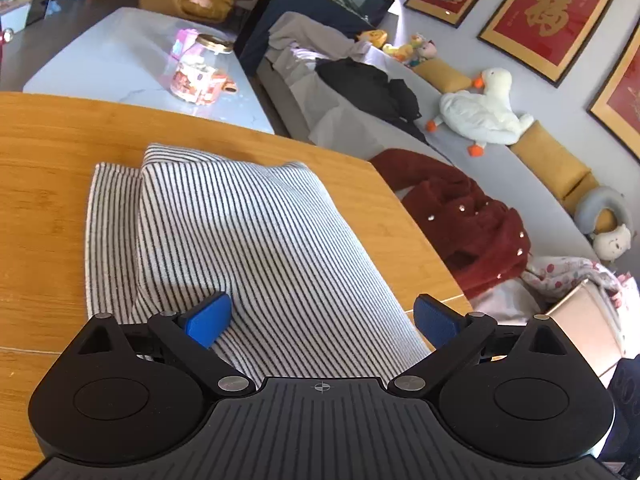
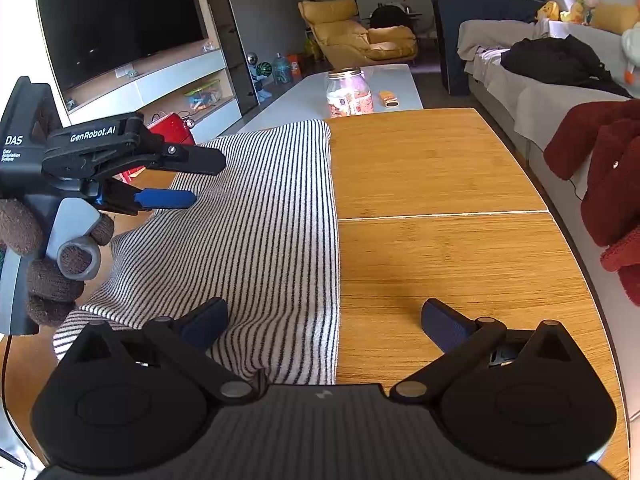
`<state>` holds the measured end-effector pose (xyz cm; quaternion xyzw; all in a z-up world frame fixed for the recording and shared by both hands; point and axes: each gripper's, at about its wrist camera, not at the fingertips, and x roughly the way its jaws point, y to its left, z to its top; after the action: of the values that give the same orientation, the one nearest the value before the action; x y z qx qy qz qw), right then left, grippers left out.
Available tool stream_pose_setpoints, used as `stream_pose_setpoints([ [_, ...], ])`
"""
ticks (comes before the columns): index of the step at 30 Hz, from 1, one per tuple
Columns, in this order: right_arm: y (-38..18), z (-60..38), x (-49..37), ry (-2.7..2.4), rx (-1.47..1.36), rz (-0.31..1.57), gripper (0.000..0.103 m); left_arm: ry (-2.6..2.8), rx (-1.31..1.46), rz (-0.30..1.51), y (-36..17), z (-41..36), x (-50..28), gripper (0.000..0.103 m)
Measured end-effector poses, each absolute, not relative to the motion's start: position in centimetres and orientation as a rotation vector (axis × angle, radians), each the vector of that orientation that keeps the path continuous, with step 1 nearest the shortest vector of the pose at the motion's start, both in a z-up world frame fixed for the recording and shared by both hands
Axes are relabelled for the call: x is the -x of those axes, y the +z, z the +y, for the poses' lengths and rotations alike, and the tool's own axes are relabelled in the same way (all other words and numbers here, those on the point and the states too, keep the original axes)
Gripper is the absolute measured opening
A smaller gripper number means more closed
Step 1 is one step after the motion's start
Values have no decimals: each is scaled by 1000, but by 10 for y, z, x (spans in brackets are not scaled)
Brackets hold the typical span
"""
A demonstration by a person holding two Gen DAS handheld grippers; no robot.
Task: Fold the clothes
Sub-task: 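Open both grippers and press the folded shirt flat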
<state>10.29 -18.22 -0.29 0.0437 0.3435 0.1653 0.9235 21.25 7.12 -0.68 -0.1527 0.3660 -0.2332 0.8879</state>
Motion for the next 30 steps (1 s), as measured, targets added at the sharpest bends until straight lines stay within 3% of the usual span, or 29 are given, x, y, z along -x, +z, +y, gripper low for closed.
stream_pose_setpoints([
  [11,10,-185,-112,361,-101,658,103,-440,-16,738,0,60,-129,101],
  [19,23,-186,-121,370,-91,611,103,-404,47,784,-14,80,-130,102],
  [24,4,-172,-130,314,9,686,100,-405,41,767,-15,82,-128,102],
  [30,0,-170,-99,293,48,673,100,-381,45,760,-19,90,-133,103],
])
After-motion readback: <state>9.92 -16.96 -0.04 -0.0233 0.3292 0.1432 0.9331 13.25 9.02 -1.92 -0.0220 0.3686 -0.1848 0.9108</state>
